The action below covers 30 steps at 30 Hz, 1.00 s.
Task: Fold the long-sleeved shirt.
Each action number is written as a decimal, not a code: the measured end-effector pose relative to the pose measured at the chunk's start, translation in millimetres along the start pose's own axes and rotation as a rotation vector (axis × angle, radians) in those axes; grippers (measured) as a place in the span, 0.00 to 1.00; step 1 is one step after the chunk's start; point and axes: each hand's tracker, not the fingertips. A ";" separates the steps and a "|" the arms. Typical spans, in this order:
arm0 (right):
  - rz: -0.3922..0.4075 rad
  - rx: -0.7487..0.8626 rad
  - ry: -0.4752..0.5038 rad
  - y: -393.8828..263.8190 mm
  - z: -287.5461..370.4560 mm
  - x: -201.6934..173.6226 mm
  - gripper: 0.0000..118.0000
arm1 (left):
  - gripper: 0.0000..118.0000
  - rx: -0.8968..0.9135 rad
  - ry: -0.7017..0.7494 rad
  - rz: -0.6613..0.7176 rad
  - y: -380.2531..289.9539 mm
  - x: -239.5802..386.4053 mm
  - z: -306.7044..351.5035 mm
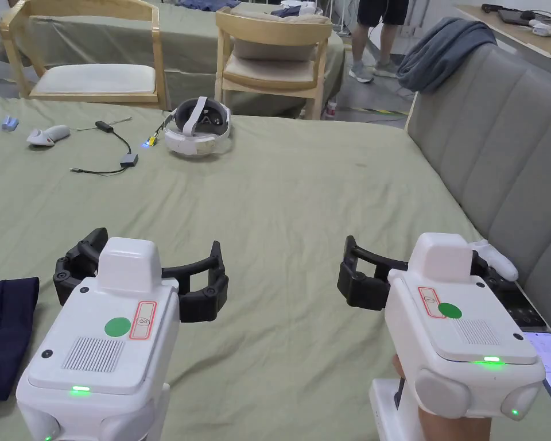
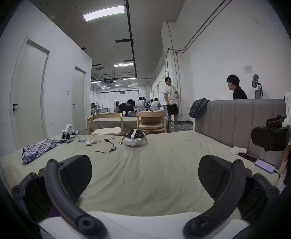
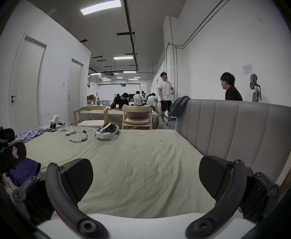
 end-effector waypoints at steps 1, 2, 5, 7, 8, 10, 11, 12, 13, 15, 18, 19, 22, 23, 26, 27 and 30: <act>0.001 0.000 -0.001 0.0 0.0 0.2 1.00 | 0.94 -0.002 0.001 -0.001 0.1 0.0 -0.2; 0.001 0.000 -0.002 -0.5 -0.4 0.7 1.00 | 0.94 -0.003 0.004 -0.002 0.1 0.1 -0.4; 0.004 0.001 -0.002 -0.1 -0.1 1.0 1.00 | 0.94 -0.005 0.008 -0.004 -0.4 0.1 -0.7; 0.006 0.002 -0.001 2.6 2.5 0.1 1.00 | 0.94 -0.006 0.008 -0.001 -0.2 -0.3 -0.5; 0.008 0.002 -0.003 2.9 2.9 0.2 1.00 | 0.94 -0.005 0.007 -0.001 -0.1 -0.4 -0.4; 0.008 0.003 -0.006 1.4 1.3 1.0 1.00 | 0.94 -0.004 0.007 -0.003 -0.1 -0.5 -0.2; 0.007 0.001 -0.007 1.0 0.9 1.4 1.00 | 0.94 -0.005 0.010 -0.004 -0.1 -0.7 -0.6; 0.007 0.000 -0.007 0.9 0.8 1.7 1.00 | 0.94 -0.005 0.012 -0.003 -0.1 -0.8 -0.9; 0.007 0.000 -0.008 0.9 0.9 1.5 1.00 | 0.94 -0.006 0.013 -0.002 0.1 -0.9 -1.1; 0.008 -0.001 -0.009 1.7 1.6 0.6 1.00 | 0.94 -0.007 0.015 0.000 -0.2 -1.3 -1.6; 0.006 0.000 -0.006 1.5 1.7 0.5 1.00 | 0.94 -0.005 0.016 0.003 -0.1 -1.7 -1.3; 0.007 0.001 -0.005 1.5 1.8 0.5 1.00 | 0.94 -0.005 0.018 0.002 0.2 -1.4 -1.2; 0.010 0.001 -0.007 0.4 0.5 0.7 1.00 | 0.94 -0.003 0.028 -0.007 0.4 -1.1 -1.2; 0.011 0.001 -0.007 0.2 0.2 0.7 1.00 | 0.94 -0.003 0.031 -0.009 0.4 -1.0 -1.2; 0.013 0.000 -0.009 -1.5 -1.3 1.1 1.00 | 0.94 -0.001 0.030 -0.001 1.1 -1.6 -0.4; 0.013 0.000 -0.009 -2.0 -1.8 1.3 1.00 | 0.94 -0.001 0.029 0.000 1.6 -1.7 0.0; 0.012 0.000 -0.009 -1.2 -0.8 1.1 1.00 | 0.94 0.001 0.029 -0.002 2.0 -1.9 0.7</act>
